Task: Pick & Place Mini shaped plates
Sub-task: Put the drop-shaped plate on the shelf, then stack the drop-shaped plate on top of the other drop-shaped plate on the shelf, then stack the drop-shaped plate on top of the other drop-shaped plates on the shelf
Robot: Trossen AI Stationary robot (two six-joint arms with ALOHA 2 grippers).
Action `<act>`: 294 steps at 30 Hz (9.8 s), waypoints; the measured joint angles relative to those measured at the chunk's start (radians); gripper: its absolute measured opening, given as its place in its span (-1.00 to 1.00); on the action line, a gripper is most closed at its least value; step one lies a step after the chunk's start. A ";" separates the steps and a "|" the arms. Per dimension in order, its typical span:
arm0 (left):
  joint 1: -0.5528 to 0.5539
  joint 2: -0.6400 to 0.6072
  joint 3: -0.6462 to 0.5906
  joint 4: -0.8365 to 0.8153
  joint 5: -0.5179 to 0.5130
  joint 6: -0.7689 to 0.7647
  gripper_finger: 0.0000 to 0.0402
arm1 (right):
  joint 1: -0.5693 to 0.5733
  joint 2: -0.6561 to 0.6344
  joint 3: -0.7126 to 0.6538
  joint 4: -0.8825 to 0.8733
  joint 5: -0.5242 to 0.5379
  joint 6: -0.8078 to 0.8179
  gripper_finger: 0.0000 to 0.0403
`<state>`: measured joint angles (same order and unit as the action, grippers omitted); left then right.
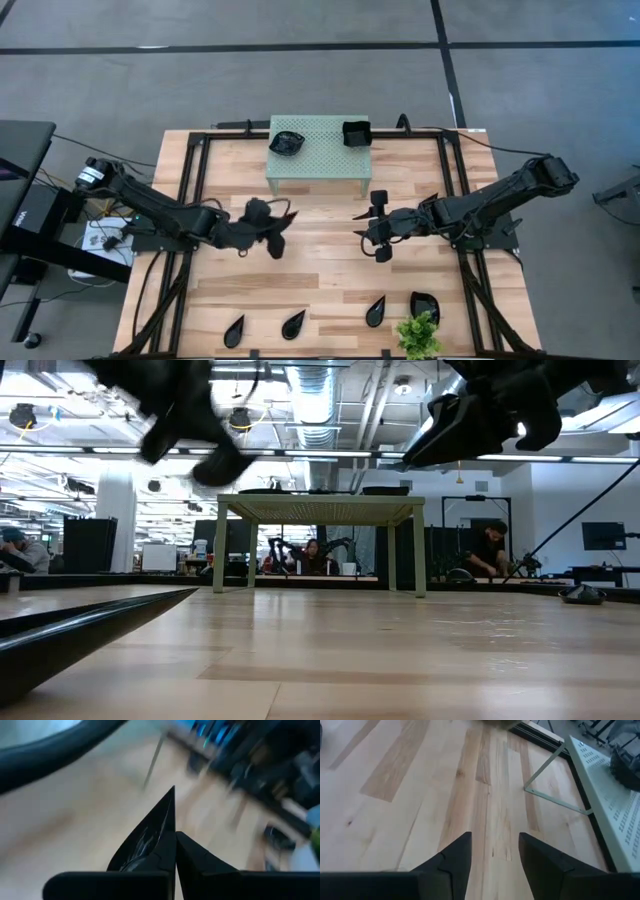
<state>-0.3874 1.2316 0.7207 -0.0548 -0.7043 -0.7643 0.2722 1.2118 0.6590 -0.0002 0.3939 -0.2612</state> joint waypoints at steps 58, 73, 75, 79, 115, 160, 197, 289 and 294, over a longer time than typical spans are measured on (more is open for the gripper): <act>0.606 0.440 0.216 0.569 0.217 0.547 -0.79 | -0.177 0.000 0.000 0.038 -0.108 -0.010 -0.30; 0.582 0.440 0.215 0.601 0.347 0.523 -0.65 | -0.177 0.000 0.000 0.038 -0.108 -0.010 -0.29; 0.567 0.440 0.215 0.627 0.390 0.524 -0.65 | -0.177 0.000 0.000 0.038 -0.108 -0.010 -0.29; 0.518 0.411 0.215 0.629 0.505 0.561 -0.65 | -0.177 0.000 0.000 0.038 -0.108 -0.010 -0.31; -0.452 0.366 0.215 -0.401 0.919 -1.072 -0.72 | -0.175 0.005 0.000 0.001 -0.109 0.068 -0.32; -0.165 0.441 0.511 -0.494 0.615 -0.236 -0.98 | -0.177 0.005 0.000 0.008 -0.109 0.068 -0.32; 0.596 0.399 0.540 -0.196 0.351 0.966 -0.98 | -0.177 0.005 0.000 0.001 -0.109 0.071 -0.35; -0.295 0.794 0.539 -0.157 0.685 -0.535 -0.60 | -0.174 0.005 0.000 -0.037 -0.109 0.106 -0.36; -0.301 0.796 0.539 -0.157 0.681 -0.535 -0.60 | -0.174 0.005 0.000 -0.037 -0.109 0.106 -0.36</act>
<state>-0.6879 2.0279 1.2601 -0.2122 -0.0233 -1.2995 0.0986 1.2171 0.6588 -0.0372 0.2852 -0.1557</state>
